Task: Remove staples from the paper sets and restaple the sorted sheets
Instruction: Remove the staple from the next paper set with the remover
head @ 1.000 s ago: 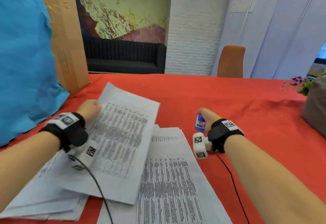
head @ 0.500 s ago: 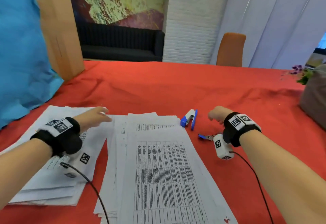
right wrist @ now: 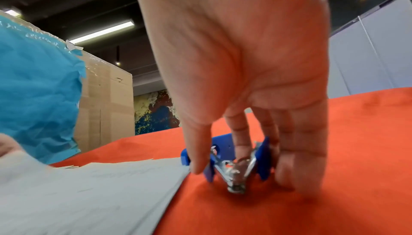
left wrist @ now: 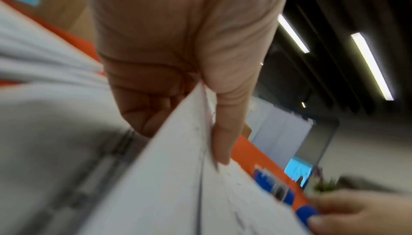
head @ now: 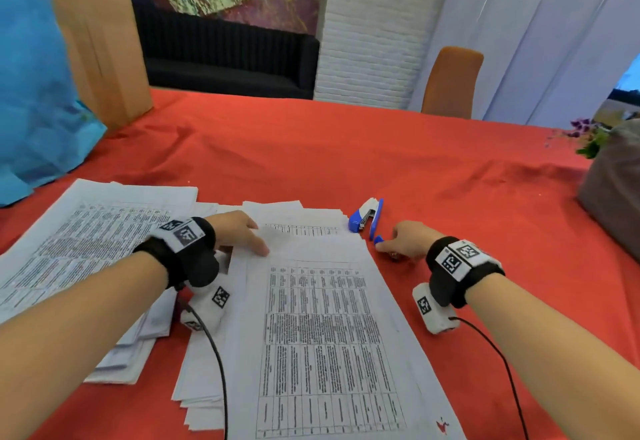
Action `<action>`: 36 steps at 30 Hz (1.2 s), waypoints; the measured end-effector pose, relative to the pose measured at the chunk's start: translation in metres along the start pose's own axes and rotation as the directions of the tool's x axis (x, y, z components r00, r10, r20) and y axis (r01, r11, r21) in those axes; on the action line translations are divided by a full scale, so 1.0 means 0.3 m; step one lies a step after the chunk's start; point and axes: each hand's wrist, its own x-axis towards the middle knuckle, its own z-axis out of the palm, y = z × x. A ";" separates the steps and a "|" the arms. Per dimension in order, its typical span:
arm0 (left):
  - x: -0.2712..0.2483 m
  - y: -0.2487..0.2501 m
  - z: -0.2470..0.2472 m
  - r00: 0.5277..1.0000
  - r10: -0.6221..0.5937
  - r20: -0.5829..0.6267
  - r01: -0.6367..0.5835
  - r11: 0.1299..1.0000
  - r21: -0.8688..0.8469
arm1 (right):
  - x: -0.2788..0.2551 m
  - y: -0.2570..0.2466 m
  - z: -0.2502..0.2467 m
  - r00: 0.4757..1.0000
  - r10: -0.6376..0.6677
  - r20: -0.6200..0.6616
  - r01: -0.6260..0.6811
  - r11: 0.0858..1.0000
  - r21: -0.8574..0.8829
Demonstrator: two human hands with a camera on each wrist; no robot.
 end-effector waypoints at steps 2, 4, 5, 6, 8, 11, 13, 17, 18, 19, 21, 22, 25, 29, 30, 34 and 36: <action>-0.005 -0.002 -0.003 0.995 -0.003 0.105 0.042 0.928 -0.371 | 0.012 -0.012 -0.024 0.999 -0.044 0.011 0.044 0.998 0.044; -0.009 -0.001 -0.001 0.978 0.027 0.208 0.109 0.782 -0.614 | 0.025 -0.024 -0.051 0.995 -0.100 -0.011 0.101 0.976 0.194; -0.011 -0.001 -0.001 0.971 0.024 0.237 0.145 0.730 -0.668 | 0.028 -0.036 -0.061 0.987 -0.157 -0.041 0.162 0.934 0.319; -0.010 -0.003 0.001 0.968 0.013 0.252 0.173 0.692 -0.700 | 0.028 -0.058 -0.064 0.969 -0.238 -0.061 0.239 0.849 0.472; -0.003 -0.016 0.010 0.964 -0.017 0.267 0.213 0.651 -0.728 | 0.010 -0.126 -0.055 0.904 -0.426 -0.041 0.295 0.549 0.782; 0.017 -0.033 0.025 0.960 -0.018 0.280 0.228 0.632 -0.741 | 0.012 -0.242 0.004 0.884 -0.465 -0.039 0.187 0.276 0.943; 0.015 -0.032 0.034 0.964 0.002 0.266 0.210 0.605 -0.768 | 0.043 -0.304 0.047 0.919 -0.392 -0.041 0.133 0.211 0.969; 0.049 -0.053 0.039 0.968 0.054 0.246 0.175 0.558 -0.811 | 0.102 -0.370 0.083 0.959 -0.279 -0.047 0.082 0.117 0.990; 0.054 -0.059 0.039 0.969 0.057 0.240 0.170 0.549 -0.818 | 0.115 -0.376 0.085 0.959 -0.279 -0.052 0.072 0.062 0.995; 0.055 -0.065 0.039 0.968 0.063 0.245 0.173 0.539 -0.824 | 0.125 -0.378 0.086 0.953 -0.301 -0.046 0.057 0.031 0.998; 0.061 -0.070 0.038 0.963 0.066 0.261 0.187 0.531 -0.826 | 0.135 -0.377 0.090 0.925 -0.381 -0.010 0.038 0.068 0.997; 0.065 -0.076 0.038 0.962 0.068 0.263 0.191 0.520 -0.832 | 0.137 -0.375 0.097 0.911 -0.412 0.005 0.046 0.112 0.993; 0.075 -0.082 0.038 0.959 0.089 0.270 0.192 0.498 -0.846 | 0.147 -0.358 0.115 0.897 -0.440 -0.047 0.152 0.207 0.967; 0.071 -0.086 0.033 0.941 0.151 0.302 0.199 0.474 -0.858 | 0.153 -0.340 0.134 0.873 -0.467 -0.141 0.350 0.398 0.848; 0.070 -0.085 0.033 0.936 0.168 0.309 0.202 0.462 -0.864 | 0.151 -0.336 0.135 0.869 -0.471 -0.152 0.390 0.462 0.796; 0.048 -0.074 0.032 0.920 0.198 0.337 0.226 0.433 -0.873 | 0.108 -0.335 0.104 0.839 -0.477 -0.263 0.543 0.696 0.469; 0.034 -0.066 0.034 0.914 0.214 0.346 0.233 0.421 -0.877 | 0.088 -0.350 0.081 0.796 -0.524 -0.304 0.599 0.752 0.273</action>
